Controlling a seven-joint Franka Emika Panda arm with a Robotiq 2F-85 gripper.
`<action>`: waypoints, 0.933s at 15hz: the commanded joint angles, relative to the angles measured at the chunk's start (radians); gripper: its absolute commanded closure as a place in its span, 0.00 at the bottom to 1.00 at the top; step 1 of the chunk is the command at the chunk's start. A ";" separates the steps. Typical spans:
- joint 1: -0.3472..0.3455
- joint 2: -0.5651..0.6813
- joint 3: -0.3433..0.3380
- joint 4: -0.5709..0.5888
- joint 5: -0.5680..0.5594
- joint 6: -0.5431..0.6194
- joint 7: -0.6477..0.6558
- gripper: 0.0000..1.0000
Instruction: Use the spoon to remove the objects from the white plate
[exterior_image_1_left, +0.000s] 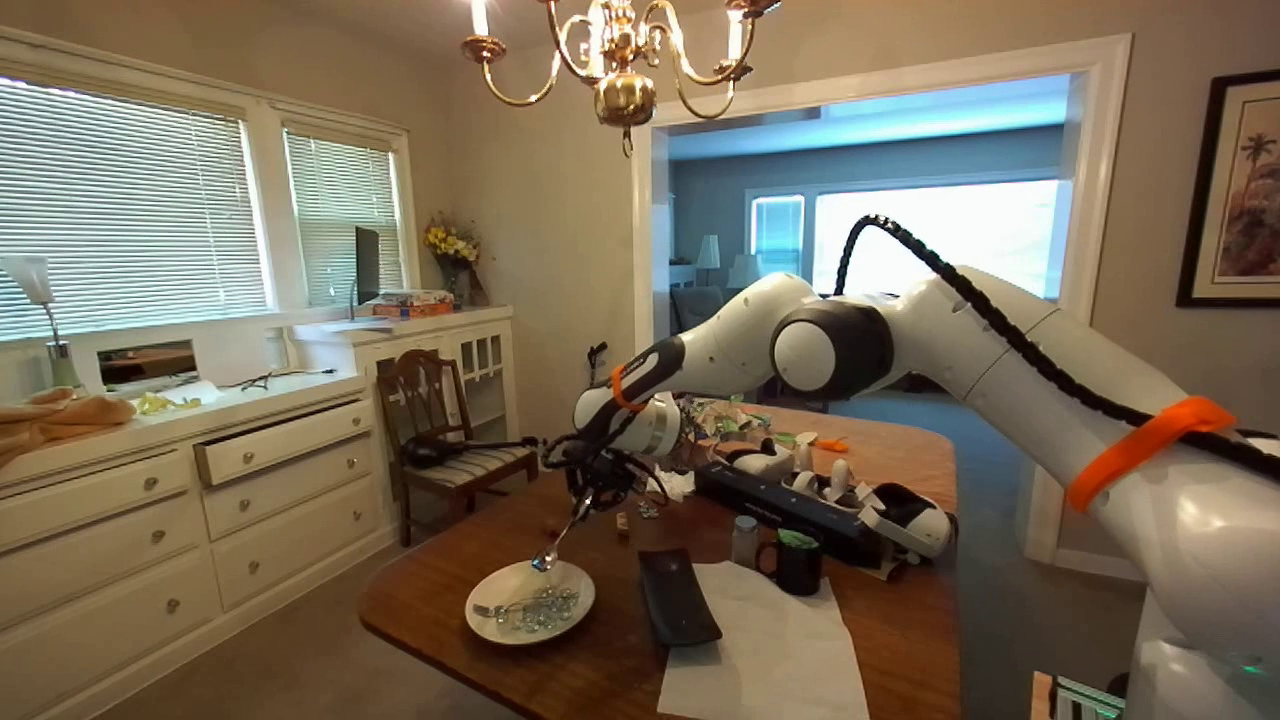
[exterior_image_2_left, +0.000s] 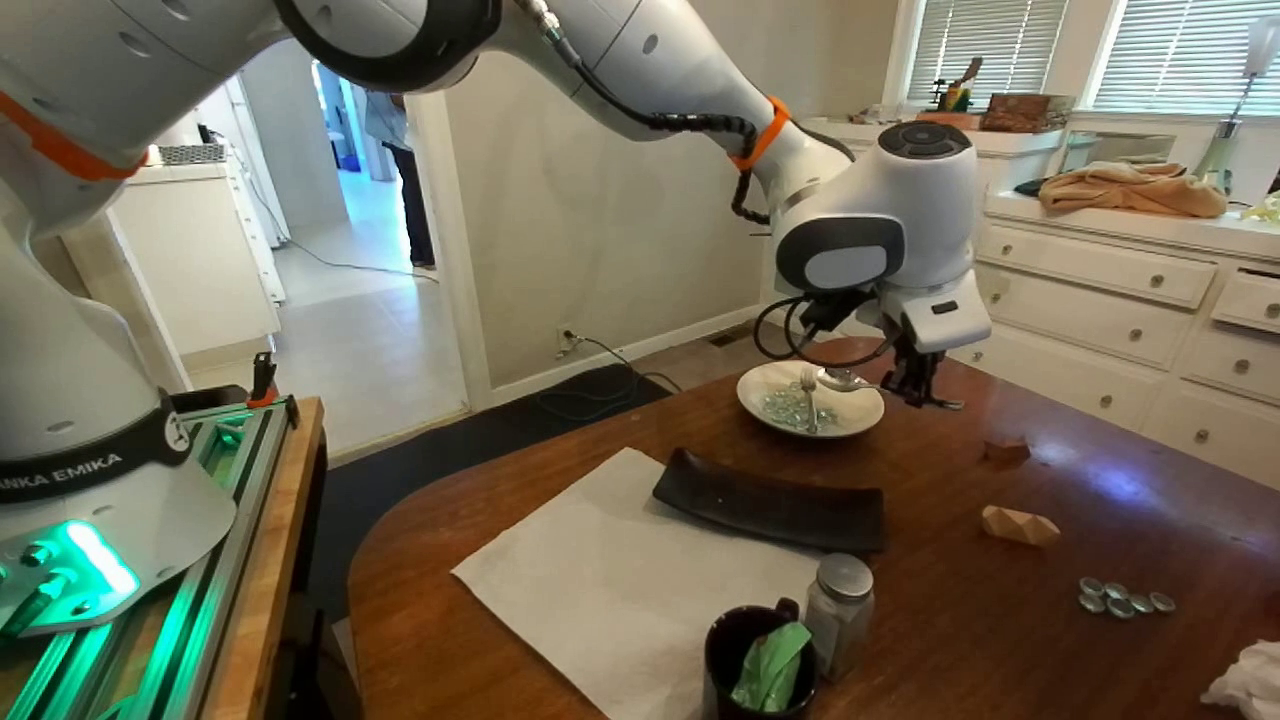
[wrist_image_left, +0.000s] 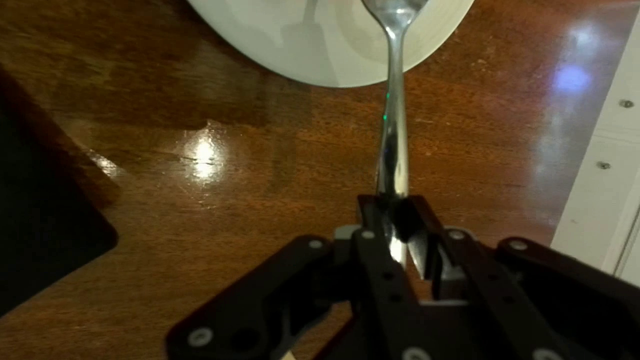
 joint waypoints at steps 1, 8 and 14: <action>0.027 -0.032 0.007 -0.101 0.010 0.121 -0.054 0.95; 0.020 -0.042 0.076 -0.179 0.030 0.284 -0.186 0.95; -0.053 -0.079 0.223 -0.282 0.032 0.440 -0.366 0.95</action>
